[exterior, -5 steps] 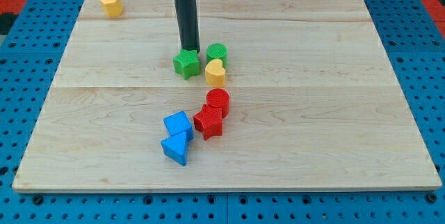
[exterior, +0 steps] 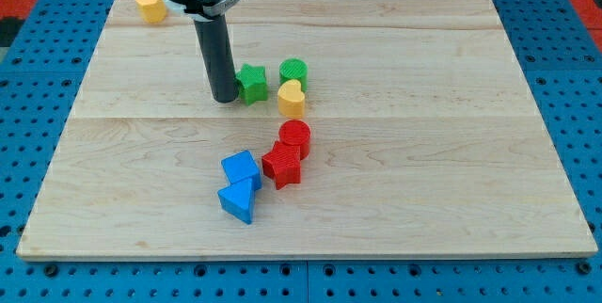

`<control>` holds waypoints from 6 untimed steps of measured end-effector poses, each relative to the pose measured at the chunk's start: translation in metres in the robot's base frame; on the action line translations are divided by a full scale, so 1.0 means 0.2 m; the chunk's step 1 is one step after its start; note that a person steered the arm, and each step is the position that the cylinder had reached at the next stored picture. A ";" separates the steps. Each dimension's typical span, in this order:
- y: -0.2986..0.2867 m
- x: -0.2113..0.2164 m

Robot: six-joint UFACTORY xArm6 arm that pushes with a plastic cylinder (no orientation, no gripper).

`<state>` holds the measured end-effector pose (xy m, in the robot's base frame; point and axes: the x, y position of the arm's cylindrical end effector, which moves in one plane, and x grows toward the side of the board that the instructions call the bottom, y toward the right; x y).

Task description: Place the green star towards the left side of the green circle

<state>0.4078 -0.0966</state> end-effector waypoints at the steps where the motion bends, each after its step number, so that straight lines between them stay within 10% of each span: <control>1: 0.14 0.00; 4: -0.13 0.06; 6: -0.73 -0.42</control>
